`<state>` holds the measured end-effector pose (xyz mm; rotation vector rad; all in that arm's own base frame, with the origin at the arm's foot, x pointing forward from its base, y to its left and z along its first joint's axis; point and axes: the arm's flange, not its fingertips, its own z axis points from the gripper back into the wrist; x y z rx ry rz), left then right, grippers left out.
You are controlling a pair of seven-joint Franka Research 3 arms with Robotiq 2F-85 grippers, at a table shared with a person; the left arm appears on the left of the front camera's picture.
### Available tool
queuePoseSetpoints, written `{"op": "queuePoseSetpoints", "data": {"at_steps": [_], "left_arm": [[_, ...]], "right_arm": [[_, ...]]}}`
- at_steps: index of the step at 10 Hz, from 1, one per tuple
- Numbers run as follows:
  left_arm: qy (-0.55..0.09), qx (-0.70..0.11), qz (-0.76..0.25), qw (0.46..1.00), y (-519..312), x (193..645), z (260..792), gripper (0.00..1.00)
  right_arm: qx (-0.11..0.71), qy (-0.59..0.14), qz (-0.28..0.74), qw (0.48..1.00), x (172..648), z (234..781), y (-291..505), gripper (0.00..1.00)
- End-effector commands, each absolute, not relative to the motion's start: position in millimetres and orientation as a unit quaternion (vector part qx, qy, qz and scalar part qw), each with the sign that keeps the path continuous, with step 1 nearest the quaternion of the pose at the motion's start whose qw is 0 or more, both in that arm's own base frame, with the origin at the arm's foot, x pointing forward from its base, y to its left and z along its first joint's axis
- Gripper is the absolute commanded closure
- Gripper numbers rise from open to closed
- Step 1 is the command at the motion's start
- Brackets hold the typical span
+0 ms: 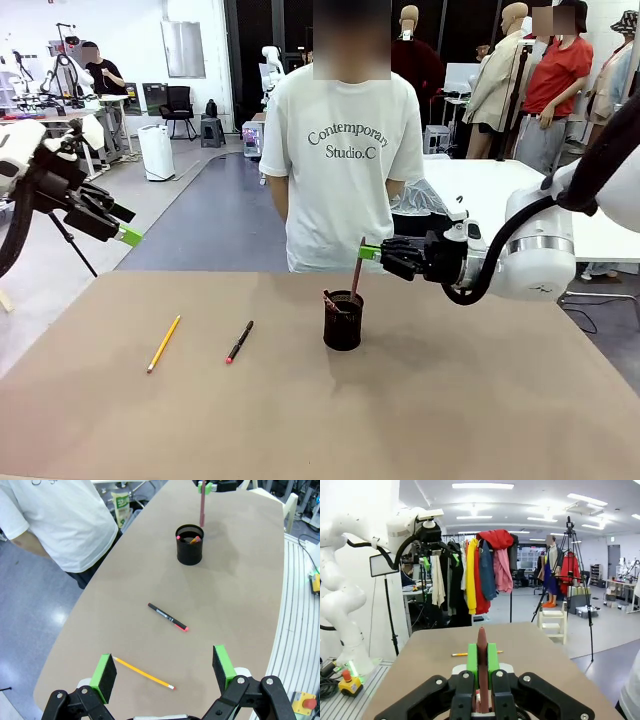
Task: Place the pens into the pen holder.
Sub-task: Pick up a writing instrument from the table and place it into the Pen holder.
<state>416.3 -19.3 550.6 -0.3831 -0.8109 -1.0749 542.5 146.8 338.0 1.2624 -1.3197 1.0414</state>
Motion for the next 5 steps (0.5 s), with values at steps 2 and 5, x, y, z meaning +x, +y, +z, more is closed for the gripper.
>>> {"op": "queuePoseSetpoints", "data": {"at_steps": [2, 5], "left_arm": [[-0.375, -0.179, -0.495, 0.763, -18.9, 416.1, 551.3, 0.00], [-0.375, -0.179, -0.495, 0.763, -18.9, 416.1, 551.3, 0.00]], "right_arm": [[0.502, -0.547, 0.444, 0.502, 563.7, 341.2, 161.7, 1.00], [0.516, -0.546, 0.434, 0.498, 549.8, 338.0, 149.9, 1.00]]}}
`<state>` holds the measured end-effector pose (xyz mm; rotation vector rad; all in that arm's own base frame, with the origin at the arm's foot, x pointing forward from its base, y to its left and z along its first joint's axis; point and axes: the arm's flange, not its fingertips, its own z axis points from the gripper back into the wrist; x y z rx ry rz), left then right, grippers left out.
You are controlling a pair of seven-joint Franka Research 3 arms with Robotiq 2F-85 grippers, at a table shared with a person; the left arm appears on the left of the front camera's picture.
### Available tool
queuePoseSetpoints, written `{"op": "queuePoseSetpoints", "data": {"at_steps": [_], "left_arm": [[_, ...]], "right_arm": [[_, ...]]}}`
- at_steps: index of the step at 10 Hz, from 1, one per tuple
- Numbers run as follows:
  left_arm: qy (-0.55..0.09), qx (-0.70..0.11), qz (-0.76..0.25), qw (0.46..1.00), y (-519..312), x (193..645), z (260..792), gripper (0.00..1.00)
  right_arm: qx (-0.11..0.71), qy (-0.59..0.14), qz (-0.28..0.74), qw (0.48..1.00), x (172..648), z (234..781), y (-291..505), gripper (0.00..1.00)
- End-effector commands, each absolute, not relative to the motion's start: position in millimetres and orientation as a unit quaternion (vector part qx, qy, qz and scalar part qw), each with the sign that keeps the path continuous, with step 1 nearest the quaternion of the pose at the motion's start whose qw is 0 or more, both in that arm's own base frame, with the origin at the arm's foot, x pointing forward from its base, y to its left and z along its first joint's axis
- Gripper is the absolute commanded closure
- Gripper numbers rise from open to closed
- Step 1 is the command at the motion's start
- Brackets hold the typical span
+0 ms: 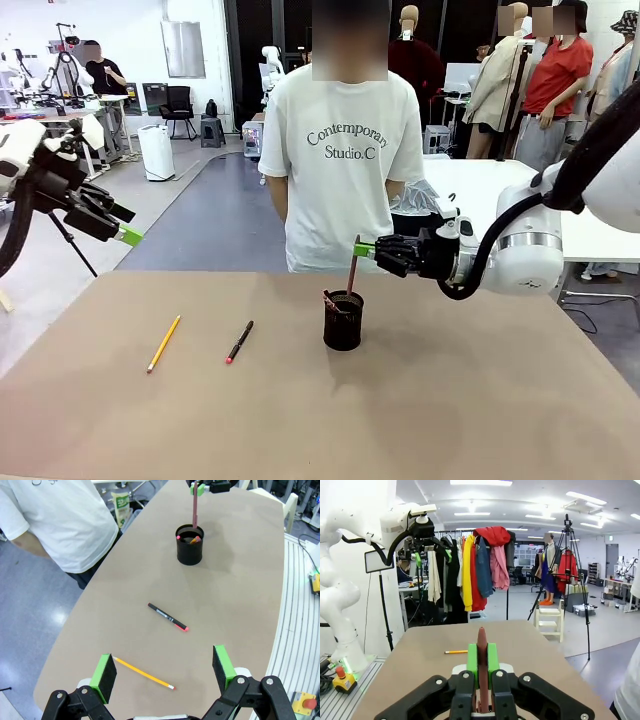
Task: Place the pens into the pen holder.
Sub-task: Pick up a writing instrument from the table and place it into the Pen holder.
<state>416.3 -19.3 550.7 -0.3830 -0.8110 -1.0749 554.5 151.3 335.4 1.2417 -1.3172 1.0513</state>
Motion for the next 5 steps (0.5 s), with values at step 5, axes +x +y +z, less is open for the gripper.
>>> {"op": "queuePoseSetpoints", "data": {"at_steps": [5], "left_arm": [[-0.375, -0.179, -0.495, 0.763, -18.9, 416.1, 551.3, 0.00]], "right_arm": [[0.514, -0.543, 0.431, 0.504, 553.4, 328.4, 148.9, 1.00]]}}
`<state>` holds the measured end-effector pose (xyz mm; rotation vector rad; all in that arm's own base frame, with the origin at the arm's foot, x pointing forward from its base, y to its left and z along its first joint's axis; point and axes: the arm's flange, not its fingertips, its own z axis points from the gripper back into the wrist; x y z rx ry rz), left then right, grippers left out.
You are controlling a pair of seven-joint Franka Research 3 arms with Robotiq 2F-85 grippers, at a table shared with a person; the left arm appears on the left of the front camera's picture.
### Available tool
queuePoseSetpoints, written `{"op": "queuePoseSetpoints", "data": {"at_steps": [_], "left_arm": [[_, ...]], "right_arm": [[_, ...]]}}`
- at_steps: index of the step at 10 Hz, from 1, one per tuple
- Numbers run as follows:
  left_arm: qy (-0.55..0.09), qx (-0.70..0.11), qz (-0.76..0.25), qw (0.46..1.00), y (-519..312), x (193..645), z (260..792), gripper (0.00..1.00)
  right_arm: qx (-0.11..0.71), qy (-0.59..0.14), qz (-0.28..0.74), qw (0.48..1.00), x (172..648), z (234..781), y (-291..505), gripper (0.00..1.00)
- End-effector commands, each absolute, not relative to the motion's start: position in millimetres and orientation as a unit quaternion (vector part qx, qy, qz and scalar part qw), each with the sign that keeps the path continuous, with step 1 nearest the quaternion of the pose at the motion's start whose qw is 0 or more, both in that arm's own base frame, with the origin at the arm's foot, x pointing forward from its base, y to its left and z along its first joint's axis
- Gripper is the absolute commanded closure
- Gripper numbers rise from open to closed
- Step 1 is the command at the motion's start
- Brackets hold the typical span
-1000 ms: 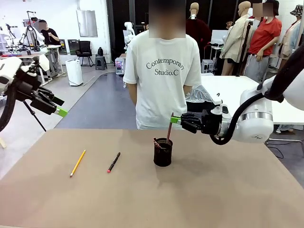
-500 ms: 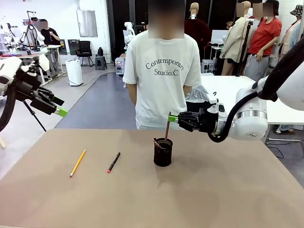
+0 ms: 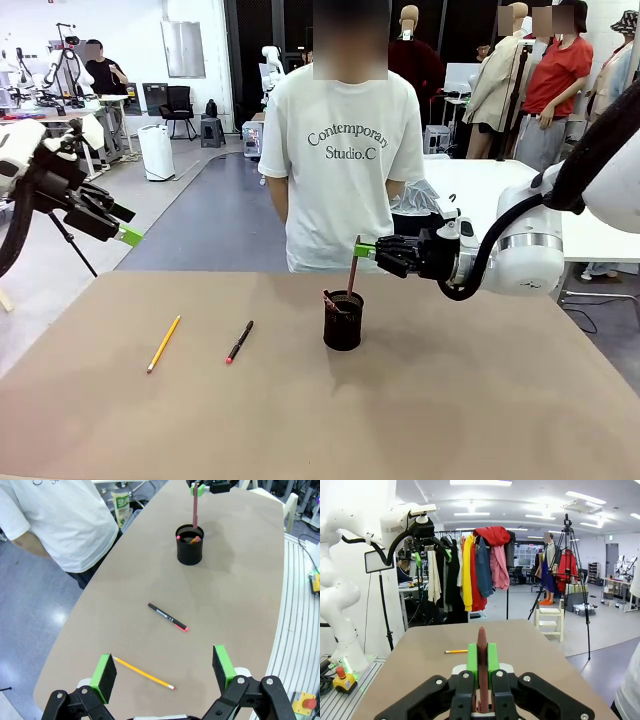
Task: Place the pens into the pen holder.
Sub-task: Pick up a writing instrument from the table and place it into the Pen holder.
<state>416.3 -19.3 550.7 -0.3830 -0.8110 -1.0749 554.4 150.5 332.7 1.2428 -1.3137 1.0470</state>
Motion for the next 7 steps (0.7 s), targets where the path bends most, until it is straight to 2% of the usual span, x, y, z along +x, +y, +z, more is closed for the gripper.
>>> {"op": "queuePoseSetpoints", "data": {"at_steps": [1, 4, 5, 7], "left_arm": [[-0.375, -0.179, -0.495, 0.763, -18.9, 416.1, 551.3, 0.00], [-0.375, -0.179, -0.495, 0.763, -18.9, 416.1, 551.3, 0.00], [-0.375, -0.179, -0.495, 0.763, -18.9, 416.1, 551.3, 0.00], [-0.375, -0.179, -0.495, 0.763, -18.9, 416.1, 551.3, 0.00]], "right_arm": [[0.521, -0.537, 0.430, 0.506, 560.1, 322.5, 150.0, 1.00], [0.515, -0.535, 0.426, 0.518, 560.2, 306.8, 146.7, 1.00], [0.512, -0.535, 0.425, 0.520, 561.0, 305.1, 144.9, 0.95], [0.514, -0.531, 0.432, 0.518, 563.5, 303.8, 143.9, 0.56]]}}
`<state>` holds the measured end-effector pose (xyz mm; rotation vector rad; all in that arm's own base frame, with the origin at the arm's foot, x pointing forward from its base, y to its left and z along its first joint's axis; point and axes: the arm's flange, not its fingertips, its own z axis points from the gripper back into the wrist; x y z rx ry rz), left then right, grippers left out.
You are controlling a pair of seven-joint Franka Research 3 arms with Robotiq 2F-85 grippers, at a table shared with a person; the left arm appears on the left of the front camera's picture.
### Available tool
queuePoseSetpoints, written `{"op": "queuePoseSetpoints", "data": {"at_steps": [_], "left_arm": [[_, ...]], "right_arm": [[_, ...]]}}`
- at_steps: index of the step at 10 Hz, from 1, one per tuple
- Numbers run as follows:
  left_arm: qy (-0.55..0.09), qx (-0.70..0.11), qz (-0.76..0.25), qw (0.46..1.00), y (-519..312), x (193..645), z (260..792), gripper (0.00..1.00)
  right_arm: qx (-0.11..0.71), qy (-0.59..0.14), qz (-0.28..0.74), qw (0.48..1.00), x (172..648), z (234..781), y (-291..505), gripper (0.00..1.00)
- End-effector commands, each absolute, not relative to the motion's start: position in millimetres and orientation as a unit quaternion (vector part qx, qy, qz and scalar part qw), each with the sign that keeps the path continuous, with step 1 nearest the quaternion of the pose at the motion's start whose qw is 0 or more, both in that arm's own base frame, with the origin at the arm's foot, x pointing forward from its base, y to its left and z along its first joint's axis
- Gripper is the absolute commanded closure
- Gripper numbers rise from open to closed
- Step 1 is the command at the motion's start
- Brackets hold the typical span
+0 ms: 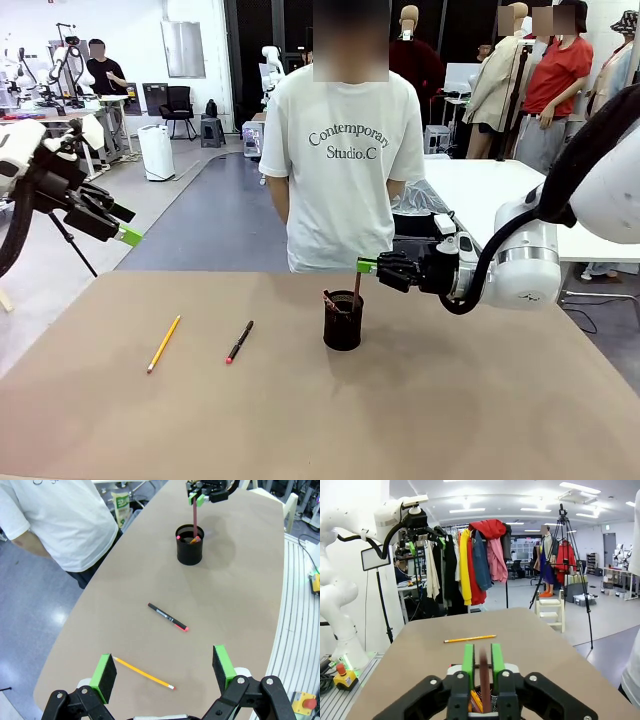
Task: Place the pens into the pen holder.
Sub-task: Pick up a writing instrument from the table and place it into the Pen holder.
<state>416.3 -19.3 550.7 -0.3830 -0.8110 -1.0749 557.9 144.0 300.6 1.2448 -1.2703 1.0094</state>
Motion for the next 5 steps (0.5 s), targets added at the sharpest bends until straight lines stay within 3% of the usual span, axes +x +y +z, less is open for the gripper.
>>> {"op": "queuePoseSetpoints", "data": {"at_steps": [1, 3, 5], "left_arm": [[-0.375, -0.179, -0.495, 0.763, -18.9, 416.1, 551.3, 0.00], [-0.375, -0.179, -0.495, 0.763, -18.9, 416.1, 551.3, 0.00], [-0.375, -0.179, -0.495, 0.763, -18.9, 416.1, 551.3, 0.00]], "right_arm": [[0.514, -0.530, 0.432, 0.519, 562.2, 304.4, 143.1, 0.36], [0.514, -0.530, 0.434, 0.516, 563.5, 307.2, 142.1, 0.00], [0.517, -0.526, 0.434, 0.517, 562.3, 310.9, 139.6, 0.00]]}}
